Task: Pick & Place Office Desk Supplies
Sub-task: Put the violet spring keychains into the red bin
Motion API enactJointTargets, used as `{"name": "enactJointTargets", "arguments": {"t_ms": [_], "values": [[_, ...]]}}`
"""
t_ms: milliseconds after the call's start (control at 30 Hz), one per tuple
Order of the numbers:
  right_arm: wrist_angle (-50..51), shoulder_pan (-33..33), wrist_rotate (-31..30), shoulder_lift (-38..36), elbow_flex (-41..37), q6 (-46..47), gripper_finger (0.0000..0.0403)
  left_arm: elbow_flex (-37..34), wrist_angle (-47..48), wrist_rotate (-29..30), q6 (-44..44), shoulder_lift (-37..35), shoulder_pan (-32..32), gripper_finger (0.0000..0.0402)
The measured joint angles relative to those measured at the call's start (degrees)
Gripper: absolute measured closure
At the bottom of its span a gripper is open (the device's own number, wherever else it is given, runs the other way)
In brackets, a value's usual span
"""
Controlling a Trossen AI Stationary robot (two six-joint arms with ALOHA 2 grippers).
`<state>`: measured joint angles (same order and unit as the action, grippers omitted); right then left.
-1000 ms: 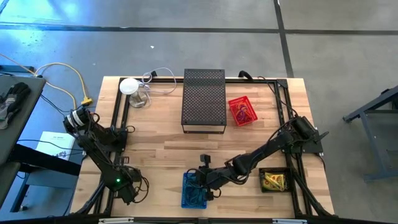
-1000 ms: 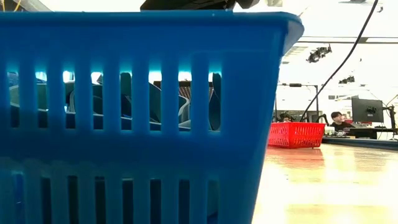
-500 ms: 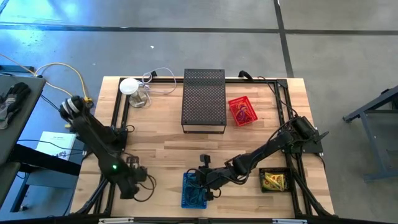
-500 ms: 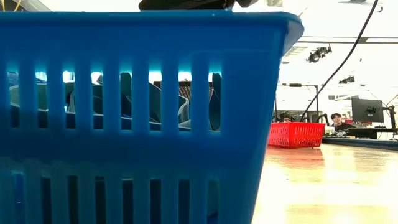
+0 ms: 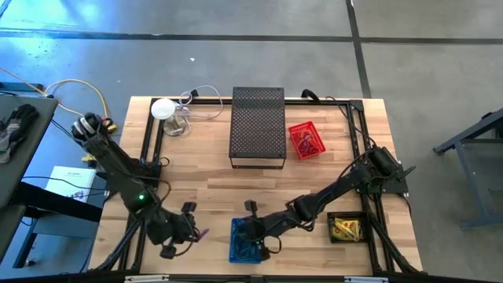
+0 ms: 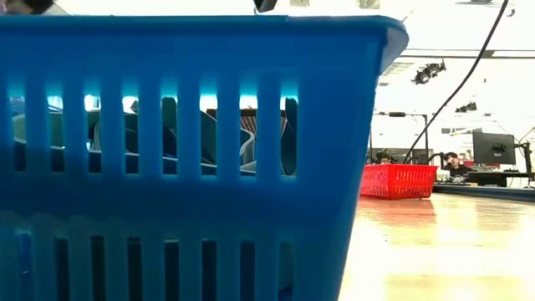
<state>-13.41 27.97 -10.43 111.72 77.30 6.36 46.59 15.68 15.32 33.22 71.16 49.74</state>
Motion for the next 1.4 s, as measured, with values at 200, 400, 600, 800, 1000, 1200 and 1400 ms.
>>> {"name": "enactJointTargets", "arguments": {"t_ms": [200,400,600,800,1000,1200,1400], "values": [[-1.8,-0.6,-1.4,0.3,0.0,-0.4,0.0271,0.0,-9.0,-0.2,-6.3,0.4,-3.5,0.0358],[-3.2,-1.6,-3.5,0.3,0.0,1.3,0.0187,0.0,-19.5,-0.8,-17.2,0.4,-5.6,0.0358],[-6.5,-2.0,-0.1,0.3,0.0,1.2,0.0122,0.1,-22.2,-4.3,-23.1,0.4,-7.7,0.0358],[-6.6,-3.3,0.9,0.3,0.0,3.1,0.0095,0.1,-22.9,-4.4,-25.9,0.4,-8.9,0.0358],[-7.0,-4.2,5.9,0.3,0.0,4.3,0.0093,0.1,-23.6,-4.4,-27.4,0.4,-8.9,0.0358],[-9.2,-4.1,6.4,0.3,0.0,0.4,0.0092,0.1,-23.8,-4.4,-30.8,0.4,-8.9,0.0358],[-9.6,-4.5,8.2,0.3,0.0,0.9,0.0097,0.1,-27.3,-4.8,-32.5,0.6,-11.9,0.0358]]}}
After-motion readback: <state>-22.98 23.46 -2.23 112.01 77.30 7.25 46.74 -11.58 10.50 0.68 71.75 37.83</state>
